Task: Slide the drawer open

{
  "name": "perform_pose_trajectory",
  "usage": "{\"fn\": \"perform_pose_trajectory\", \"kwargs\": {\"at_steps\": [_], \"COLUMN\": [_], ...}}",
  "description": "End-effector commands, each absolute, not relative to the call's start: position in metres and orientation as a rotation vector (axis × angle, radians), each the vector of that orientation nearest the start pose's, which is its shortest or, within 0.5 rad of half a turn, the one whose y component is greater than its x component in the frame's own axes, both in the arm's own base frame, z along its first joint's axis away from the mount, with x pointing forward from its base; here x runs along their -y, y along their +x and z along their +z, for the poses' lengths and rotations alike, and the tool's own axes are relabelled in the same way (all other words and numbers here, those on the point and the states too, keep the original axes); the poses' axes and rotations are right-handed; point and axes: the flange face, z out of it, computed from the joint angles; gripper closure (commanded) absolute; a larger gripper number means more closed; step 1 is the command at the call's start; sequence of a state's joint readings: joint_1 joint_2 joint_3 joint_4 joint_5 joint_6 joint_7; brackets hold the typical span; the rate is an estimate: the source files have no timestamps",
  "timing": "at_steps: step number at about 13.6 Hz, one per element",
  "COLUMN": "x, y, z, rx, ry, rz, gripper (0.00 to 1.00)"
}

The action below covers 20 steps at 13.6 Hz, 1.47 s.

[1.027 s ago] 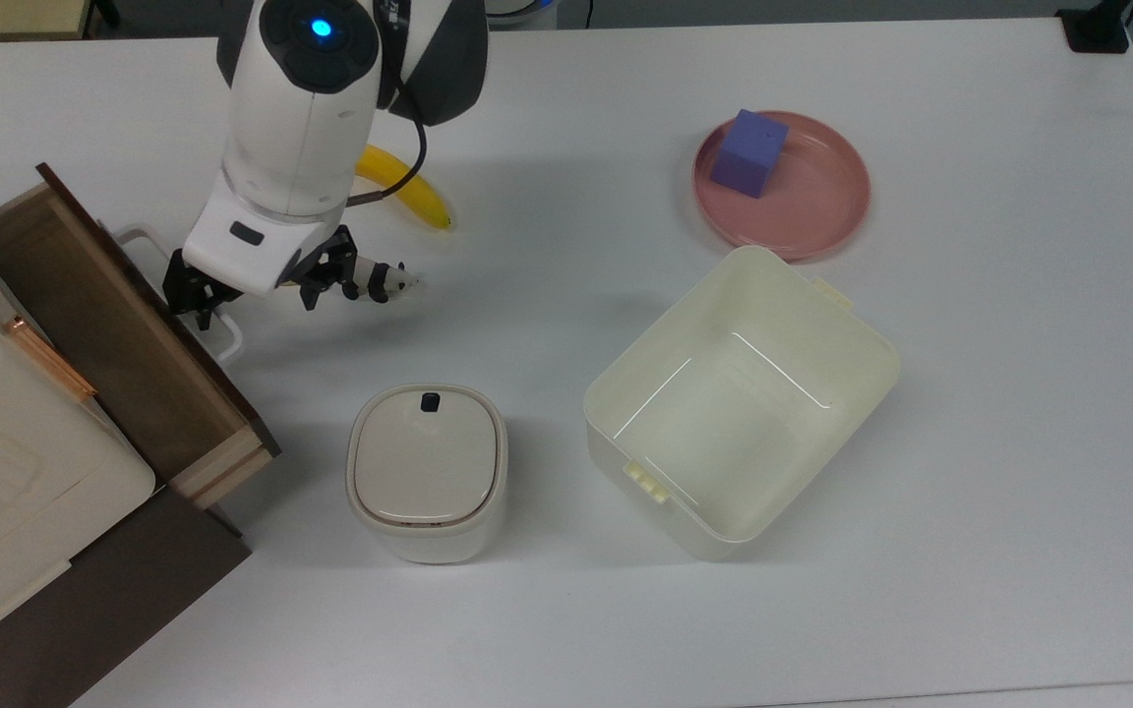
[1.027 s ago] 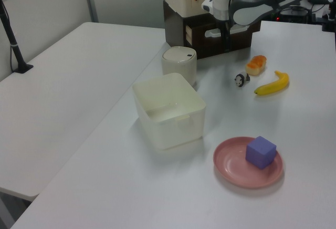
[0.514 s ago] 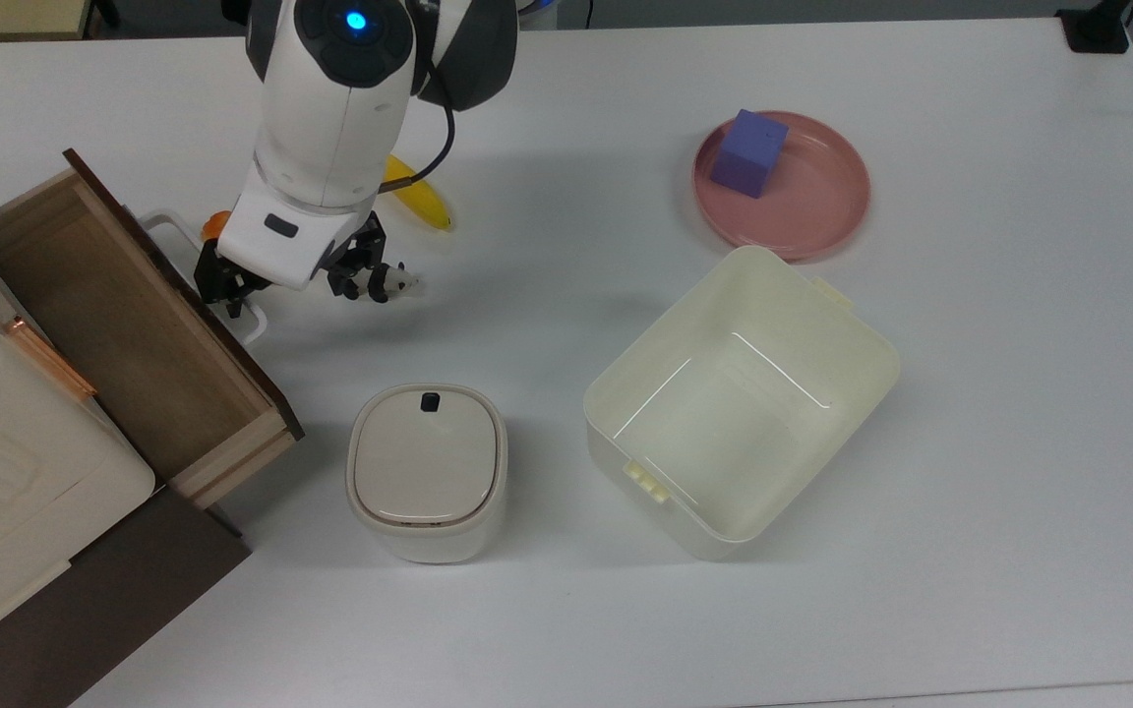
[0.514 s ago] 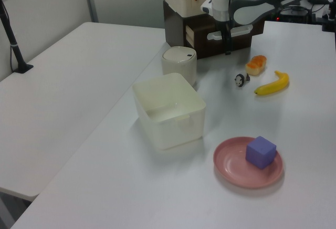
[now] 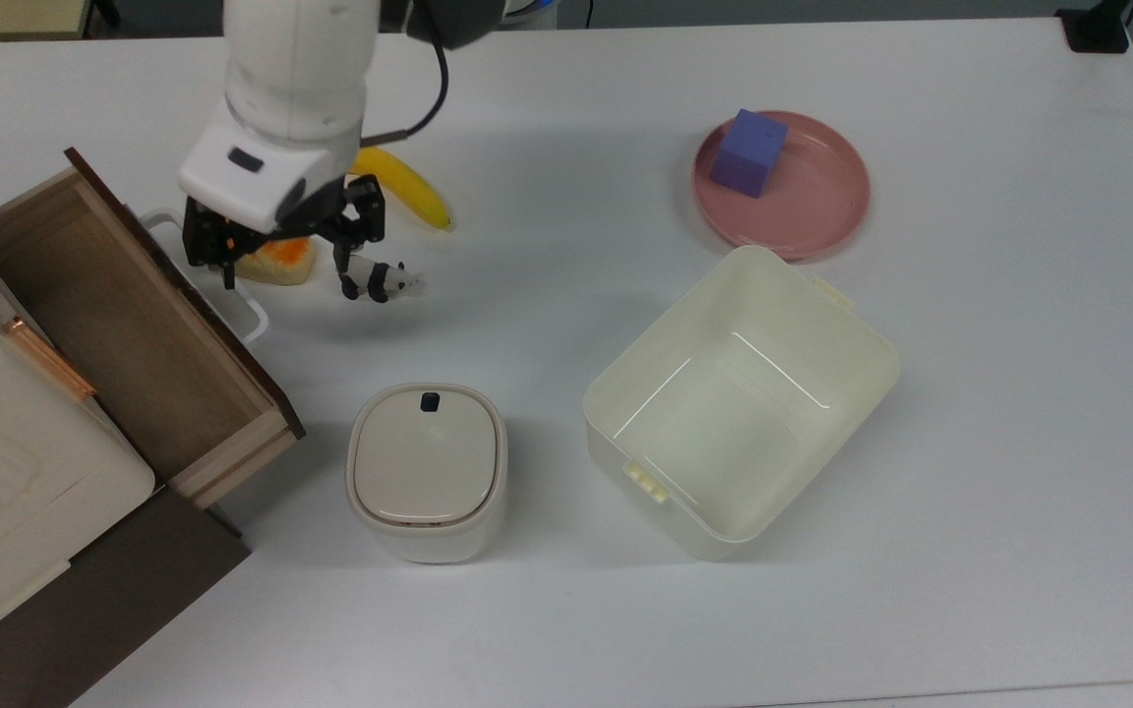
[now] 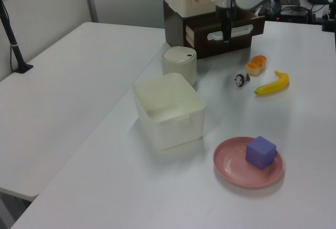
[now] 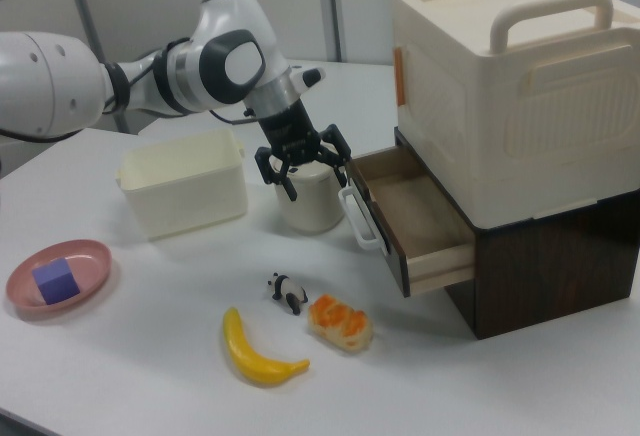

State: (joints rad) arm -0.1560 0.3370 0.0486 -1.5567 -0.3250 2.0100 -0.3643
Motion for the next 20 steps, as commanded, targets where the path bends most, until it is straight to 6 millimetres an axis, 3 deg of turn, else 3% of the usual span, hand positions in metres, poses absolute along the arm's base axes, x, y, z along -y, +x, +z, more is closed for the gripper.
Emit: {"fn": "perform_pose_trajectory", "kwargs": {"at_steps": [1,3,4,7,13,16,20], "x": [0.100,0.105,0.107,0.103,0.090,0.075,0.082], "y": [0.642,0.627,0.615,0.584,0.566,0.565,0.565], "z": [0.510,0.537,0.563,0.599,0.626,0.632,0.635], "rx": [0.513,0.407,0.320,0.061,-0.296,-0.334,-0.352], "ry": [-3.355,-3.298,-3.234,-3.156,-3.094,-3.092,-3.107], "rz": [-0.078,-0.027,0.007,0.056,0.020,0.006,-0.021], "gripper": [0.00,0.00,0.00,0.00,0.00,0.00,0.00]}}
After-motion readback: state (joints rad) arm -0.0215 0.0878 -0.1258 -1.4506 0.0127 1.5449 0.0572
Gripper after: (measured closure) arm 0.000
